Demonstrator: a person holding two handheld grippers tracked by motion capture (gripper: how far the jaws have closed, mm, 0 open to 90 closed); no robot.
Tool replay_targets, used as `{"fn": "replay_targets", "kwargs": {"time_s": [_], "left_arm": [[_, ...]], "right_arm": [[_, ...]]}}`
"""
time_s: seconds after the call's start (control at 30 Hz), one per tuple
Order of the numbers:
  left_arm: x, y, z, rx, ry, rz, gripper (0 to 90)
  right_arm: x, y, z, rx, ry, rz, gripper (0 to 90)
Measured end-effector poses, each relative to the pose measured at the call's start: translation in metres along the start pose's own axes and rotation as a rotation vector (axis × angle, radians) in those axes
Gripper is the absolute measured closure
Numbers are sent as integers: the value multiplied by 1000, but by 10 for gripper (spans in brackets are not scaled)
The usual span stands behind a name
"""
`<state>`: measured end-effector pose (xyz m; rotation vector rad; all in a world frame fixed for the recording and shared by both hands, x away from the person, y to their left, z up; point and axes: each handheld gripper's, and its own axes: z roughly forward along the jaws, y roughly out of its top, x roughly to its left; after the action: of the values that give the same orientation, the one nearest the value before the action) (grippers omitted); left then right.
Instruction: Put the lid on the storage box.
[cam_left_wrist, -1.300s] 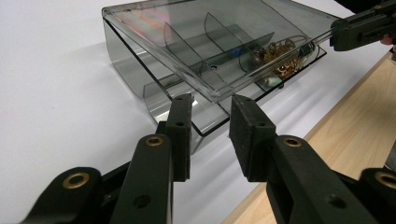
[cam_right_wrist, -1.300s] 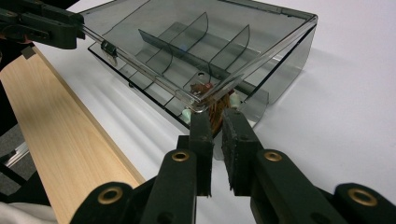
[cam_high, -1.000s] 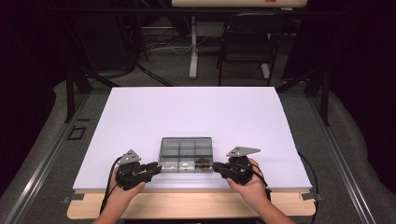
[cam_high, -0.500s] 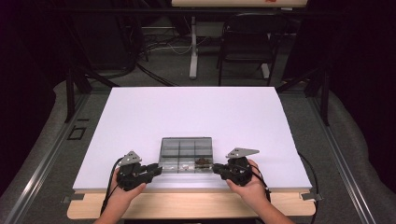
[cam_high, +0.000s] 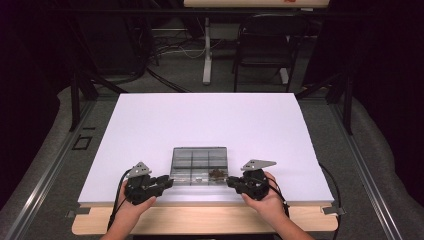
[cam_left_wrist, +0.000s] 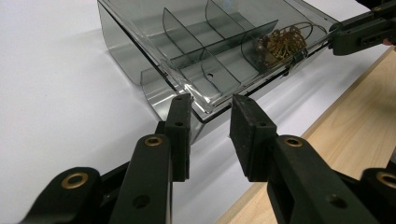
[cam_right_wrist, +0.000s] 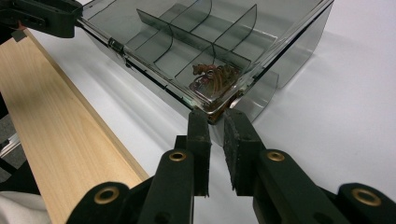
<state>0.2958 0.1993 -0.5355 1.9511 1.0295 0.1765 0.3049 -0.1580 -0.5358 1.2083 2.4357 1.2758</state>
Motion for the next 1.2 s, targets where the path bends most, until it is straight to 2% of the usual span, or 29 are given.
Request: {"fn": "replay_targets", "kwargs": {"time_s": [0.67,0.8,1.2], "left_arm": [[1,-1,0,2,2,-1,686],[2,0,-3,-8,3,-5,684],[7,1,-8,-28,23,-22,678]], "right_arm": [[0,-3,-1,3,6,2,799],[-1,-4,-4,-5,7,2,789],[-8,-3,-19,-65,-1,43,780]]}}
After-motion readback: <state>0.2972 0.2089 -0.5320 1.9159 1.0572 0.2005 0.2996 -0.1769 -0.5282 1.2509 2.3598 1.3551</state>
